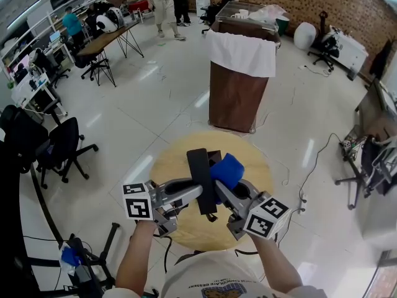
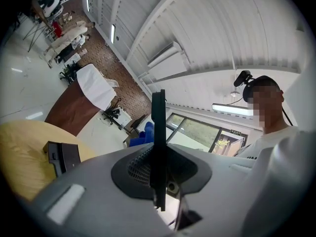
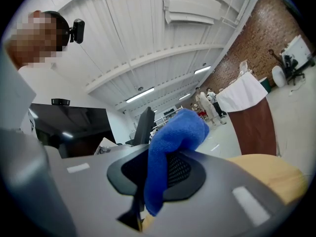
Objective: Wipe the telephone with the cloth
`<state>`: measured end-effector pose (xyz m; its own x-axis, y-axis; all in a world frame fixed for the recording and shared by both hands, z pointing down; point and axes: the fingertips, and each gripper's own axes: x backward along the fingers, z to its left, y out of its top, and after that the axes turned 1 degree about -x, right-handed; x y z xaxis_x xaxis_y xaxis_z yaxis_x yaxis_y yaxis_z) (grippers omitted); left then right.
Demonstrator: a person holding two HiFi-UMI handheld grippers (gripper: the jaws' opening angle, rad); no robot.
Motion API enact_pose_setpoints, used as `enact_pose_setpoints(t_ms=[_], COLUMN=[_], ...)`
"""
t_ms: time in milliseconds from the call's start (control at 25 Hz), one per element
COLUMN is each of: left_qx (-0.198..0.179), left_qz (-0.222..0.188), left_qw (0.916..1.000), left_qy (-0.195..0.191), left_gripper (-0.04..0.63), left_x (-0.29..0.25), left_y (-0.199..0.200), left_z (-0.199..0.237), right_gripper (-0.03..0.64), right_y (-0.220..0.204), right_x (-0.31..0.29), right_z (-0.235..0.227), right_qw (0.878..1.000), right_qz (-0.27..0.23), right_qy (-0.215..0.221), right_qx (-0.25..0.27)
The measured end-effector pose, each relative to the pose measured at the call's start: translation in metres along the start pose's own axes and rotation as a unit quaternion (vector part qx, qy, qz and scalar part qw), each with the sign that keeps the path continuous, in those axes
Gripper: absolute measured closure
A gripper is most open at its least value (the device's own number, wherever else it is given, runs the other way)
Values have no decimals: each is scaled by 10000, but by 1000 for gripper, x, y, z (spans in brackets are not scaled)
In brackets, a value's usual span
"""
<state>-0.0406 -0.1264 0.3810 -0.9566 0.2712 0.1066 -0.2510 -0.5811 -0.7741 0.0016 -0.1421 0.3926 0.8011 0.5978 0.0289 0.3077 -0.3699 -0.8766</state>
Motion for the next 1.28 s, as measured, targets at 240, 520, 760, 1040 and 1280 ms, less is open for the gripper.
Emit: enact_pose_setpoints(t_ms=[240,520,760,1040,1280], left_qx=[25,86,137,273,386], left_qz=[138,245,334,396,358], left_qw=[9999,9995,9991,9986,9986], left_qy=[-70,-166,-204,-199,-100], left_gripper=[532,532,532,532,532], left_x=[-7,-8,-9,-7,2], left_y=[-10,-25,-34,-43,-51], left_z=[-3,-7,-8,-3,9], right_gripper=[555,555,555,555,555], right_y=[14,28,47,58,59], right_x=[0,-4,-8,-17,-16], right_z=[-4,-4,-5,-10,-11], right_qw=[9999,9994,9984,9974,9929], right_qz=[-126,-271,-417,-470,-594], right_qy=[8,-13,-30,-72,-436], right_qx=[54,210,377,546,934])
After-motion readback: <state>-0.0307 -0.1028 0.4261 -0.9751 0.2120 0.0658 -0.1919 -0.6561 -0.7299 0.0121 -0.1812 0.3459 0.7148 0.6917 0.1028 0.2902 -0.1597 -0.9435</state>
